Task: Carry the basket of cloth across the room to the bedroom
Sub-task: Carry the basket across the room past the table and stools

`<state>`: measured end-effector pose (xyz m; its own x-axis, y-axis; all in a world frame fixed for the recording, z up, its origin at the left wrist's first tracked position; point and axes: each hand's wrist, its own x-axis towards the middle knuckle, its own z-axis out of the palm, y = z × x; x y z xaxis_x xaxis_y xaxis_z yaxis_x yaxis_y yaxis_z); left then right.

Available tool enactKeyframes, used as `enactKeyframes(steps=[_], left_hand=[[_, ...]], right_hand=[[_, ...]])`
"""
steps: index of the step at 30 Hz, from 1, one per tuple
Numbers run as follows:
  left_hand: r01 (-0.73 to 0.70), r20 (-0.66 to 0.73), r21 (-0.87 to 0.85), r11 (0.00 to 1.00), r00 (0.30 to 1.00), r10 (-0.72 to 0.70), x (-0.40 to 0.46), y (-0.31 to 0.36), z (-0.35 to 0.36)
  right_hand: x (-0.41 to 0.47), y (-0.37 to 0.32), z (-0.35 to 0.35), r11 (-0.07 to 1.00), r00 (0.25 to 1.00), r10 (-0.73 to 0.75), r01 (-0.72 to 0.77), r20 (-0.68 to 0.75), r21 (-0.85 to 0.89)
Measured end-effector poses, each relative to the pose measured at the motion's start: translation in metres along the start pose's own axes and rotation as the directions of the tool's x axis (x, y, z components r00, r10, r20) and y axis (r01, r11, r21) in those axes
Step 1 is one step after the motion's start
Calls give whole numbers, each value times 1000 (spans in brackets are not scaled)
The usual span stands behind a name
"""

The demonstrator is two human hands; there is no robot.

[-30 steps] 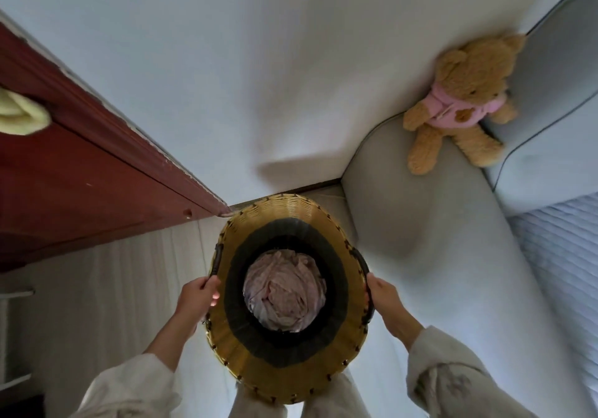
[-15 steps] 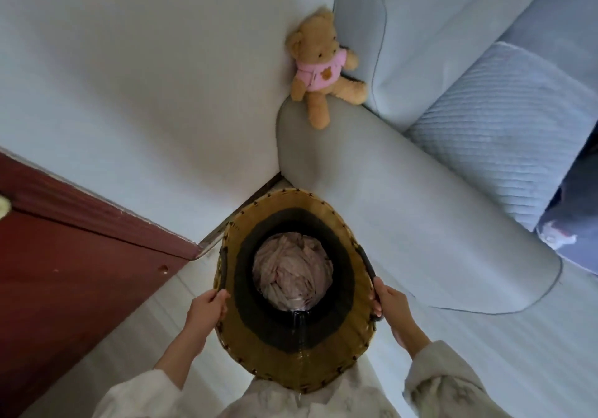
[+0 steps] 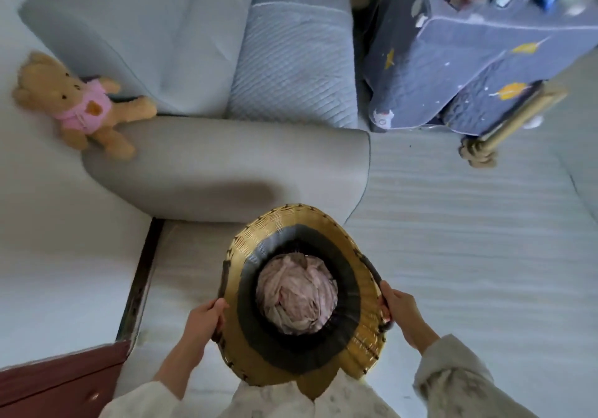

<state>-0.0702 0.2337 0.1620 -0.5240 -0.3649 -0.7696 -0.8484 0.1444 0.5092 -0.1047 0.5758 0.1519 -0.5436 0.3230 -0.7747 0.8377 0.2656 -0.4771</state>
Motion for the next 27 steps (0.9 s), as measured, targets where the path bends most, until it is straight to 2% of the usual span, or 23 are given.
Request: enactKeyframes(steps=[4, 8, 11, 15, 19, 22, 27], left_hand=[[-63, 83, 143, 988, 995, 51, -21, 29, 81], [-142, 165, 257, 956, 981, 102, -38, 60, 150], [-195, 182, 281, 940, 972, 147, -45, 80, 192], [-329, 218, 202, 923, 933, 285, -60, 106, 244], [-358, 360, 221, 907, 894, 265, -76, 138, 311], [-342, 400, 214, 915, 885, 237, -75, 163, 364], [-306, 451, 297, 905, 880, 150, -50, 208, 453]], right_hand=[[4, 48, -76, 982, 991, 92, -75, -93, 173], [15, 74, -141, 939, 979, 164, -119, -119, 322], [24, 80, -180, 936, 981, 142, -89, -134, 340], [35, 84, -234, 946, 977, 78, -9, -200, 325], [52, 84, -293, 937, 954, 28, 79, -298, 341], [68, 85, -335, 925, 940, 45, 89, -338, 370], [106, 96, -403, 895, 919, 124, 59, -374, 441]])
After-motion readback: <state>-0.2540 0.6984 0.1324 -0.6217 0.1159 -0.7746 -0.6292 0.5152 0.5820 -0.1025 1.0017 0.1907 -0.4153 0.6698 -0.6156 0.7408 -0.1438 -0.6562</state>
